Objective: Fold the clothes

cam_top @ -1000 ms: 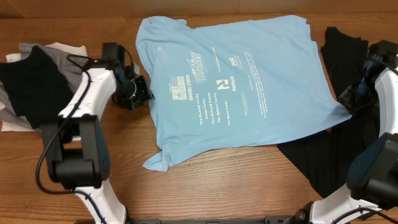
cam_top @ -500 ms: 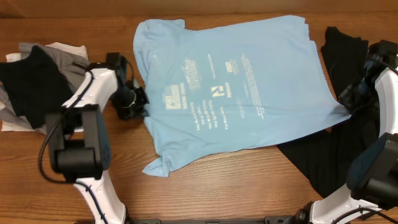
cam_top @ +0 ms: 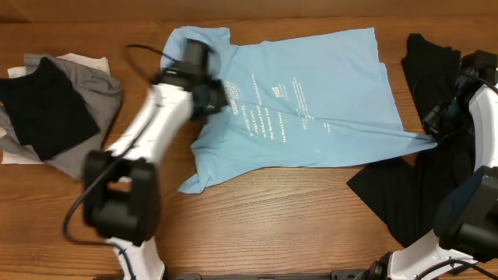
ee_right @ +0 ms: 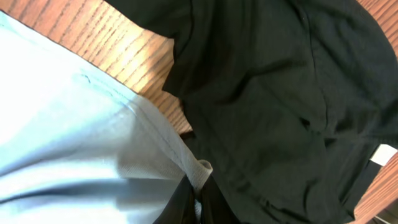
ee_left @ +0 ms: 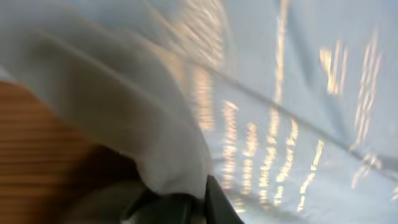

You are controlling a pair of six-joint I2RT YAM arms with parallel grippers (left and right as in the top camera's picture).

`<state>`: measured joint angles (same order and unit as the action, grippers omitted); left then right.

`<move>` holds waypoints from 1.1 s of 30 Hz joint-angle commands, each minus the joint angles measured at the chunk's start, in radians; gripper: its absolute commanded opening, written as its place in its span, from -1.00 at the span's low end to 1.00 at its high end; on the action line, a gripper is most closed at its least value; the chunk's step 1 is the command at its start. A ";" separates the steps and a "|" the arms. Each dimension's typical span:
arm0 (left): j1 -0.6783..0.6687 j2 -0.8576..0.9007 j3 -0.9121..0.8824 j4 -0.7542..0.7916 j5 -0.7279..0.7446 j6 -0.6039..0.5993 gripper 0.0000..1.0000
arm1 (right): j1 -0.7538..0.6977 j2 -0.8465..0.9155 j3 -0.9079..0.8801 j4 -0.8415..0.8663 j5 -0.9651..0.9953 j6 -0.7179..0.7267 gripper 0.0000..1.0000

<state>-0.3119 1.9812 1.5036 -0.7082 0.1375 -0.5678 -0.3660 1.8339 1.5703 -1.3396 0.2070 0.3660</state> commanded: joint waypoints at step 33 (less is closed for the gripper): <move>0.226 0.209 0.152 -0.121 -0.111 -0.069 0.06 | -0.002 -0.003 0.000 0.018 -0.026 0.001 -0.92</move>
<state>-0.1074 2.1471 1.6581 -0.8623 0.0227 -0.6079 -0.3660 1.8339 1.5703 -1.3262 0.1860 0.3660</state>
